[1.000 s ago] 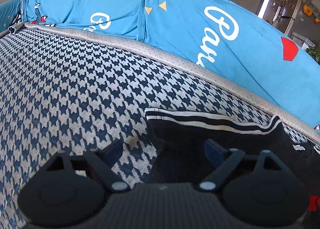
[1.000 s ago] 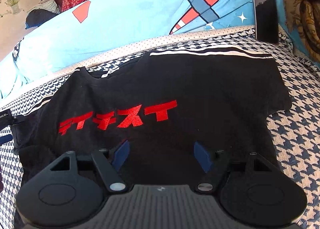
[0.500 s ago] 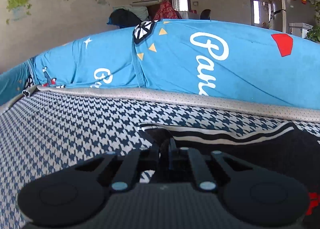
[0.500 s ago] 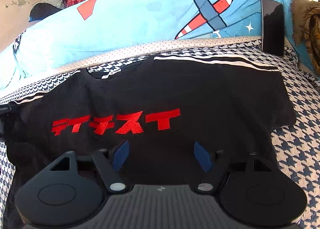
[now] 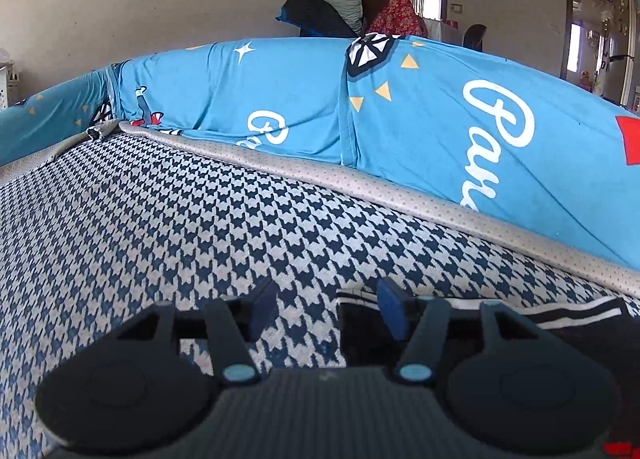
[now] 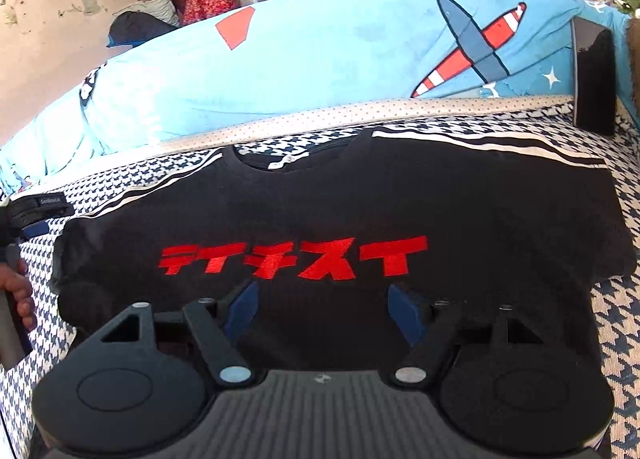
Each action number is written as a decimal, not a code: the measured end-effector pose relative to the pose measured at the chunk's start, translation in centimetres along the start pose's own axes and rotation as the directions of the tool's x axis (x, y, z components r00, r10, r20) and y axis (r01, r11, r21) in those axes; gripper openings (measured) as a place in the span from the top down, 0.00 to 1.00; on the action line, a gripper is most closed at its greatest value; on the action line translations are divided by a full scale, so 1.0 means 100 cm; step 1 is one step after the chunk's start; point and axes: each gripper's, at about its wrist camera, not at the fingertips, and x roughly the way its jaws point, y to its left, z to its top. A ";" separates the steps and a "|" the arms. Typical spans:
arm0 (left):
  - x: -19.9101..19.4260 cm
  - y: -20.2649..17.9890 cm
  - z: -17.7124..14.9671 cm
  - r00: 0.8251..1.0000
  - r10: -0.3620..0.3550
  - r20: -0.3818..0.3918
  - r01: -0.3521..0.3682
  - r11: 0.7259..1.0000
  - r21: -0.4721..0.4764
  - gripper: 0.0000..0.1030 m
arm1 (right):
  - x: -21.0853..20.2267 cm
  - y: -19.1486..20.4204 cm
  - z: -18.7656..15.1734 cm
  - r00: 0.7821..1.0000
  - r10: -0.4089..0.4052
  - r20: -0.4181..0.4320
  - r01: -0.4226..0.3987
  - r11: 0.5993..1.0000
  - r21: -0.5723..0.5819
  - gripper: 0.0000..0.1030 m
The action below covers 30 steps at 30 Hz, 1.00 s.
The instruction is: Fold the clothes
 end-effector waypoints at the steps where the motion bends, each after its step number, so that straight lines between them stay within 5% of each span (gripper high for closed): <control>1: -0.004 0.000 0.001 1.000 0.000 0.006 0.000 1.000 0.003 0.29 | -0.002 0.003 -0.001 1.000 0.012 0.003 -0.012 1.000 -0.014 0.31; 6: -0.028 -0.002 0.003 0.999 -0.027 0.028 0.026 0.999 0.048 0.21 | -0.012 0.017 -0.008 0.997 0.074 0.007 -0.073 0.995 -0.060 0.31; 15: -0.067 -0.009 -0.013 0.984 -0.163 -0.074 0.172 0.976 0.134 0.18 | -0.022 0.039 -0.026 0.985 0.167 -0.033 -0.170 0.979 -0.116 0.31; 24: -0.107 0.003 -0.038 0.967 -0.201 -0.157 0.233 0.947 0.220 0.10 | -0.037 0.067 -0.046 0.964 0.257 -0.065 -0.265 0.936 -0.232 0.52; 30: -0.126 0.026 -0.050 0.962 -0.190 -0.194 0.230 0.950 0.210 0.09 | -0.051 0.094 -0.072 0.927 0.348 -0.143 -0.376 0.872 -0.313 0.57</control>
